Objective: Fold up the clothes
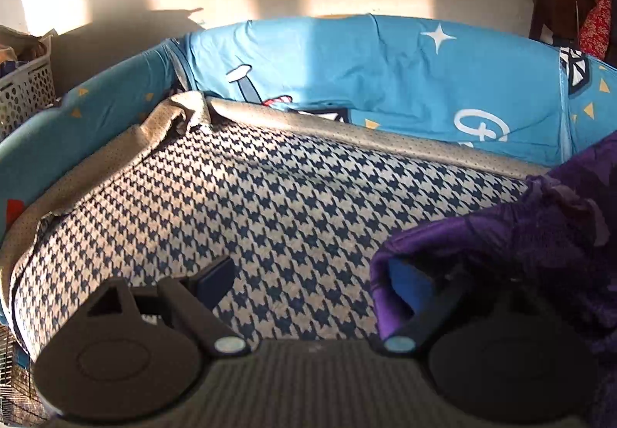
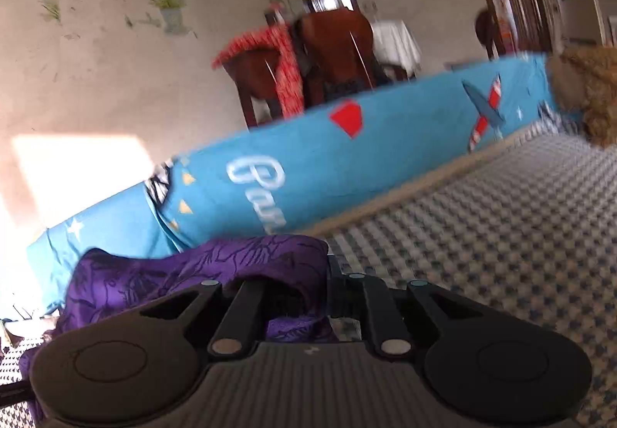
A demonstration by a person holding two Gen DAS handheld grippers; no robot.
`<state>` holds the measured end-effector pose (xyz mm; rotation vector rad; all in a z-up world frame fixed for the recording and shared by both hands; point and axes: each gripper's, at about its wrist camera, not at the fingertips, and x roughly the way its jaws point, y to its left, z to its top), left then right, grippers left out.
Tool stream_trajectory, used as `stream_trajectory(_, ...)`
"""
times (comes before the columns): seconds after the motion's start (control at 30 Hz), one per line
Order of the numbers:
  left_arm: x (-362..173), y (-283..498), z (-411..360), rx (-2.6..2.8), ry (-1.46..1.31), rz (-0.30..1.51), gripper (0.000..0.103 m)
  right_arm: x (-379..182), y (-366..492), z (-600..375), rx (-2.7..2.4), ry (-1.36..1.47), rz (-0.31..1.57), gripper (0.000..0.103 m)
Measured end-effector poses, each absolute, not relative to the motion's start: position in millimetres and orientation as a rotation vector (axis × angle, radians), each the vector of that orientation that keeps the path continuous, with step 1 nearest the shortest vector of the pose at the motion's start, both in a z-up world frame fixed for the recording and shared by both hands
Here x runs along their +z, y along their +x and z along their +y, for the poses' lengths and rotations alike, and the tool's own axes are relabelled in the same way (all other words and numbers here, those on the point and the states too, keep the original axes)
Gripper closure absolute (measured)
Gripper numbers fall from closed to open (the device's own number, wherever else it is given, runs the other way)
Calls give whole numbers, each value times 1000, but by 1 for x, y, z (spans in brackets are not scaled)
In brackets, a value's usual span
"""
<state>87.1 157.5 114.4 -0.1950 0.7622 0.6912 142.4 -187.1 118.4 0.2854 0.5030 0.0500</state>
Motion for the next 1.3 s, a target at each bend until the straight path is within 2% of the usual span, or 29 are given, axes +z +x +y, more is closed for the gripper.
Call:
stream_trajectory(0.1,120,81,150,627,-216,745,6,105,152,-185,59,288,613,86)
stream_trajectory(0.13,123,78,146,602,-221,736,5,103,152,-184,61,276,633,82)
stream_trajectory(0.17,126,75,143,578,-223,722,4,103,151,-184,63,257,635,77)
stream_trajectory(0.3,140,67,128,508,-198,646,0,111,137,-183,106,204,606,70)
stream_trajectory(0.37,143,65,121,476,-187,621,0,116,130,-182,138,188,576,60)
stream_trajectory(0.47,140,69,110,433,-159,631,0,121,124,-176,219,158,522,56)
stream_trajectory(0.6,136,70,96,416,-82,630,0,117,124,-156,363,147,540,55)
stream_trajectory(0.77,125,77,91,424,-23,673,0,102,125,-123,482,53,569,42)
stream_trajectory(1.13,103,96,113,441,-105,782,0,72,138,-75,493,-170,566,42)
stream_trajectory(1.3,99,102,113,452,-102,791,0,69,143,-69,505,-181,563,42)
